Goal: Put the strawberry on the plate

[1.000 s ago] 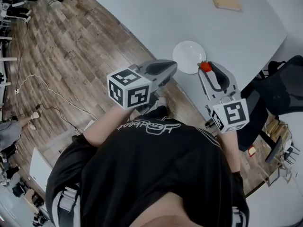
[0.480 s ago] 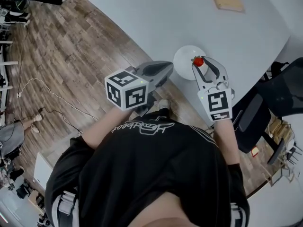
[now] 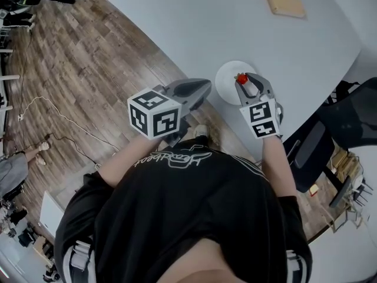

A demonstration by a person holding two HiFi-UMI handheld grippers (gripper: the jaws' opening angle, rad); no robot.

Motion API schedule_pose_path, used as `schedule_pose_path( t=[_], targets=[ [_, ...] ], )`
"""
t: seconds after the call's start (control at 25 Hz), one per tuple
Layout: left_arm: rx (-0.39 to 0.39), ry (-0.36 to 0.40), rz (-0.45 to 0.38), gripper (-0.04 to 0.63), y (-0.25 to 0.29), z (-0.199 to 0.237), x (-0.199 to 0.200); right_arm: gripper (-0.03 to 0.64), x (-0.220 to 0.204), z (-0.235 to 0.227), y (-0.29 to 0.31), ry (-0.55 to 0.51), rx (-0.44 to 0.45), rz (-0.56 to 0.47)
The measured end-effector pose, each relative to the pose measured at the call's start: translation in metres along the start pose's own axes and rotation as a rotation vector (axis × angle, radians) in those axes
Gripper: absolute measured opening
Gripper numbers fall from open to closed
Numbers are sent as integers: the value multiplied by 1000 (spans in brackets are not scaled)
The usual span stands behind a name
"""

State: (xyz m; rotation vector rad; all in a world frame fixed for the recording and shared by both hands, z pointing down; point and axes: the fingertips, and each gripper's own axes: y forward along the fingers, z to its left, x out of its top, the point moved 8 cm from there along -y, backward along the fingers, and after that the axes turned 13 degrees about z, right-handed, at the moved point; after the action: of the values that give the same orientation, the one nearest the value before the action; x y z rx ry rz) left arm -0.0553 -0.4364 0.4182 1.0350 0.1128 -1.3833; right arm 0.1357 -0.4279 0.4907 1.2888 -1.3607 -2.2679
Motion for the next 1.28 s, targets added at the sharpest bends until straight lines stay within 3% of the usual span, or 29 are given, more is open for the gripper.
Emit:
schedule_pose_path(
  t=[0.16, 0.72, 1.12, 1.28],
  targets=[
    [-1, -45, 8, 6, 4, 2, -7, 132, -8, 0, 13, 7, 9, 51],
    [15, -60, 15, 6, 4, 8, -10, 132, -15, 1, 29, -30, 34, 120],
    [23, -64, 16, 6, 1, 11, -14, 132, -16, 1, 34, -21, 52, 126],
    [21, -73, 11, 8, 1, 11, -15, 132, -18, -1, 34, 35, 60, 112]
  ],
)
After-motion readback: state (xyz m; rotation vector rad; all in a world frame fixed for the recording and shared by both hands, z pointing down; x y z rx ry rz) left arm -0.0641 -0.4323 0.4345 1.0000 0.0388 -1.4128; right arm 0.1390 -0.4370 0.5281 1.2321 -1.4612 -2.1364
